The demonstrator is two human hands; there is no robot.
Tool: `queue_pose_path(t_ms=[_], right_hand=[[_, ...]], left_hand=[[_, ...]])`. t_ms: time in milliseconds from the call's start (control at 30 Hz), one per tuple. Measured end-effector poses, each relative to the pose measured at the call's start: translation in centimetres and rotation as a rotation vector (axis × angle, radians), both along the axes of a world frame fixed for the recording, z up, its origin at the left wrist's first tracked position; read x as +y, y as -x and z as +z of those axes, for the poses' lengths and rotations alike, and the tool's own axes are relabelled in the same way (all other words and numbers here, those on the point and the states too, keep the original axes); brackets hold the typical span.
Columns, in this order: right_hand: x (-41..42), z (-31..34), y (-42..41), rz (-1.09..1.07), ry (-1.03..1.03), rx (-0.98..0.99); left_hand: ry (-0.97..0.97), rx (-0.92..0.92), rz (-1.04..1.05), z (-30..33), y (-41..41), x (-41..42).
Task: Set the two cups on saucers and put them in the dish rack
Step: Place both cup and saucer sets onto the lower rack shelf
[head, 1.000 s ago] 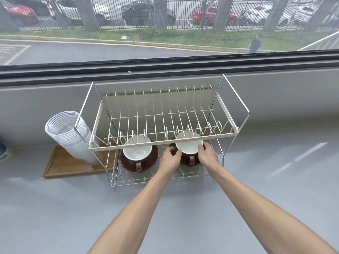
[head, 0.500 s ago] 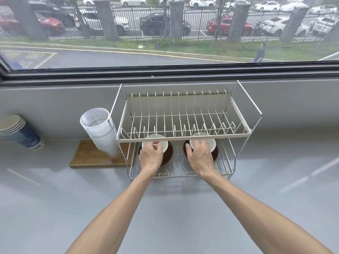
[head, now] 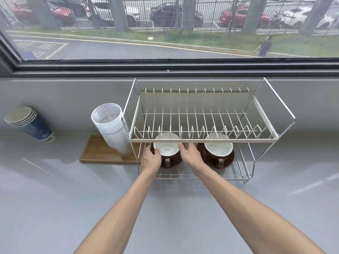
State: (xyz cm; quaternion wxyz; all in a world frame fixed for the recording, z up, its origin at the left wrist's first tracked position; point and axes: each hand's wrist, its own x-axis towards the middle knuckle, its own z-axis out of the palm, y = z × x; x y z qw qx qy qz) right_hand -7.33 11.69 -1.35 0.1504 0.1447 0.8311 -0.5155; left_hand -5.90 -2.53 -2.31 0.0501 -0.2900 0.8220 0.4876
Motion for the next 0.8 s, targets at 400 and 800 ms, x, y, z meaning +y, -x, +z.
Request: queue_pose_path(t_ms=[400, 800], right_hand=[[-0.3, -1.3, 0.1, -0.009, 0.013, 0.006], [0.7, -0.7, -1.0, 0.013, -0.028, 0.025]], left_hand=[[0.005, 0.037, -0.028, -1.1, 0.4, -0.2], [0.005, 0.004, -0.184, -0.7, -0.3, -0.3]])
